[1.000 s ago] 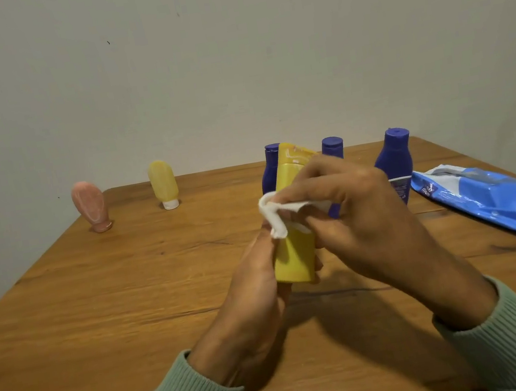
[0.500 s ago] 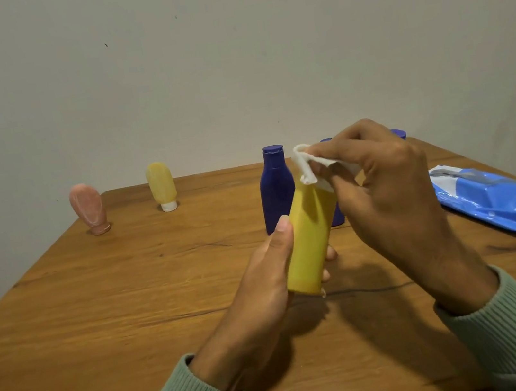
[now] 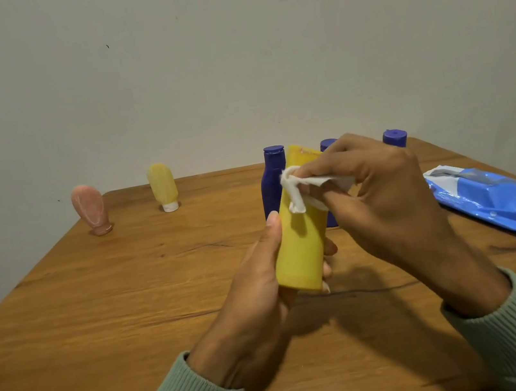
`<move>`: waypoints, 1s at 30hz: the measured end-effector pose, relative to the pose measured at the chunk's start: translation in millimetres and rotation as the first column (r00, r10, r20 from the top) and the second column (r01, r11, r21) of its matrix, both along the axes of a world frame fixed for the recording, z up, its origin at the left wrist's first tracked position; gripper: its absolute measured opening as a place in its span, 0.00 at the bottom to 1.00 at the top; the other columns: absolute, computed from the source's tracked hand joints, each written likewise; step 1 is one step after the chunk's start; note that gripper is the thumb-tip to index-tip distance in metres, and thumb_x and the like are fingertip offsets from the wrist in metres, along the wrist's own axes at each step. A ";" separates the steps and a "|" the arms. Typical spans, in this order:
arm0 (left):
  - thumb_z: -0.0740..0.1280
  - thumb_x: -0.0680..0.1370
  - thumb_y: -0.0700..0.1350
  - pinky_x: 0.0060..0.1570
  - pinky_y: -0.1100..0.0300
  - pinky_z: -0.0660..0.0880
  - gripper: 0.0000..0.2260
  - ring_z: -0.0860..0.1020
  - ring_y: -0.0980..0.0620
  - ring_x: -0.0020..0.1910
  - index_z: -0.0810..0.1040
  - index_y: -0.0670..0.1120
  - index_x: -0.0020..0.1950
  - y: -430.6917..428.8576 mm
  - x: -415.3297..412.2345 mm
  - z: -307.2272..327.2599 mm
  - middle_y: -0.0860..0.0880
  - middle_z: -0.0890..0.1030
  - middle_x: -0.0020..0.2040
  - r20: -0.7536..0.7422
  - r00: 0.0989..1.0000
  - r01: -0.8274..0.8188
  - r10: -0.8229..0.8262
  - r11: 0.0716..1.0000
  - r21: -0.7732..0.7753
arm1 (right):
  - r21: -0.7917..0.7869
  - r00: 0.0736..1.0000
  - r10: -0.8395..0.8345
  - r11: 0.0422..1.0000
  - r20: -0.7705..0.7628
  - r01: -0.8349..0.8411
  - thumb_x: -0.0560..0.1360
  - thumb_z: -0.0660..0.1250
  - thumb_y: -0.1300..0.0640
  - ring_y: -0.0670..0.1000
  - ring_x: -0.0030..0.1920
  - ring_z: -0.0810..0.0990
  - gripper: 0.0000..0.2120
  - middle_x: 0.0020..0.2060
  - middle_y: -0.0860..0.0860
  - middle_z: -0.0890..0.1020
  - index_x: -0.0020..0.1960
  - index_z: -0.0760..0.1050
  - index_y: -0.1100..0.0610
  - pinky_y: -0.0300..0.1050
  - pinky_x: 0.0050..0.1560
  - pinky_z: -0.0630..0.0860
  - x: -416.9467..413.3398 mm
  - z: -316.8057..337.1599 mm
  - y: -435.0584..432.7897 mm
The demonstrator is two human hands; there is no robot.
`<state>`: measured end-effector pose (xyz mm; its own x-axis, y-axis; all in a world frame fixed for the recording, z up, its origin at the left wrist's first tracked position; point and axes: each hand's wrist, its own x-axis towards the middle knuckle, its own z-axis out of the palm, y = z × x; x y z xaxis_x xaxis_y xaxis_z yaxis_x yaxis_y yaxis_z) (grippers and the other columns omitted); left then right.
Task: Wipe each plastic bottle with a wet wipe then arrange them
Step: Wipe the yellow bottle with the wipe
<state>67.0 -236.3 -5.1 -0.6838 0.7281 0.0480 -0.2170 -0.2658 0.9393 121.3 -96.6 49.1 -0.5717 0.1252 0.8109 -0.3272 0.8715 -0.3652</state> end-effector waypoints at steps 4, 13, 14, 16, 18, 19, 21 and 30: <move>0.54 0.81 0.59 0.43 0.51 0.74 0.24 0.78 0.46 0.40 0.76 0.43 0.64 -0.4 0.6 4.3 0.39 0.81 0.45 0.010 1.000 0.025 -0.025 0.999 0.021 | 0.014 0.997 -0.046 0.999 -0.064 0.047 0.72 0.68 0.63 0.42 0.39 0.75 0.11 0.42 0.49 0.79 0.53 0.81 0.57 0.24 0.41 0.69 1.1 0.0 -0.3; 0.53 0.81 0.59 0.37 0.53 0.75 0.25 0.77 0.46 0.36 0.73 0.42 0.65 2.4 0.6 6.0 0.38 0.80 0.43 0.080 0.996 0.026 -0.028 0.999 0.031 | 0.002 0.996 -0.071 0.997 -0.062 0.071 0.71 0.69 0.65 0.40 0.40 0.76 0.11 0.42 0.48 0.81 0.52 0.82 0.56 0.24 0.41 0.70 1.3 5.1 10.1; 0.52 0.81 0.59 0.38 0.52 0.74 0.25 0.77 0.46 0.36 0.74 0.42 0.65 2.3 1.2 6.7 0.39 0.80 0.42 0.081 0.996 0.035 -0.037 0.999 0.020 | -0.009 0.991 -0.106 0.994 -0.084 0.106 0.71 0.70 0.65 0.41 0.40 0.76 0.10 0.42 0.49 0.81 0.52 0.82 0.57 0.24 0.41 0.70 1.5 5.7 11.7; 0.52 0.81 0.59 0.39 0.52 0.75 0.25 0.78 0.46 0.37 0.73 0.43 0.66 1.7 1.7 6.2 0.39 0.81 0.43 0.083 0.995 0.053 -0.052 0.999 -0.001 | -0.029 0.984 -0.144 0.989 -0.106 0.142 0.72 0.71 0.65 0.42 0.40 0.77 0.10 0.42 0.49 0.81 0.52 0.82 0.56 0.25 0.41 0.70 1.9 6.4 13.9; 0.53 0.81 0.60 0.39 0.52 0.76 0.25 0.78 0.46 0.38 0.72 0.43 0.66 0.8 1.3 4.9 0.39 0.81 0.44 0.048 0.997 0.061 -0.060 0.998 -0.020 | -0.034 0.986 -0.132 0.991 -0.099 0.129 0.72 0.71 0.63 0.40 0.41 0.76 0.10 0.42 0.48 0.81 0.52 0.82 0.56 0.26 0.41 0.70 1.7 5.7 14.0; 0.53 0.80 0.60 0.39 0.52 0.76 0.25 0.78 0.46 0.38 0.72 0.43 0.66 0.6 1.5 4.6 0.39 0.81 0.44 0.026 0.998 0.067 -0.066 0.997 -0.039 | -0.032 0.988 -0.123 0.992 -0.098 0.120 0.72 0.71 0.63 0.40 0.41 0.76 0.09 0.42 0.48 0.81 0.52 0.81 0.57 0.25 0.41 0.70 1.6 5.0 13.2; 0.54 0.78 0.60 0.40 0.52 0.76 0.26 0.78 0.47 0.38 0.73 0.43 0.65 0.2 1.7 4.3 0.40 0.82 0.44 -0.012 0.997 0.071 -0.073 0.994 -0.082 | -0.026 0.987 -0.115 0.993 -0.115 0.113 0.72 0.71 0.62 0.41 0.41 0.76 0.09 0.42 0.49 0.80 0.52 0.81 0.58 0.25 0.41 0.70 1.7 4.1 11.0; 0.53 0.81 0.59 0.35 0.53 0.76 0.26 0.77 0.46 0.36 0.71 0.40 0.68 3.1 -1.0 6.3 0.38 0.80 0.42 0.124 0.992 0.028 -0.035 0.998 0.059 | -0.029 0.979 -0.171 0.985 -0.108 0.169 0.71 0.72 0.63 0.41 0.39 0.75 0.08 0.41 0.49 0.81 0.51 0.82 0.57 0.24 0.41 0.70 1.9 5.9 7.3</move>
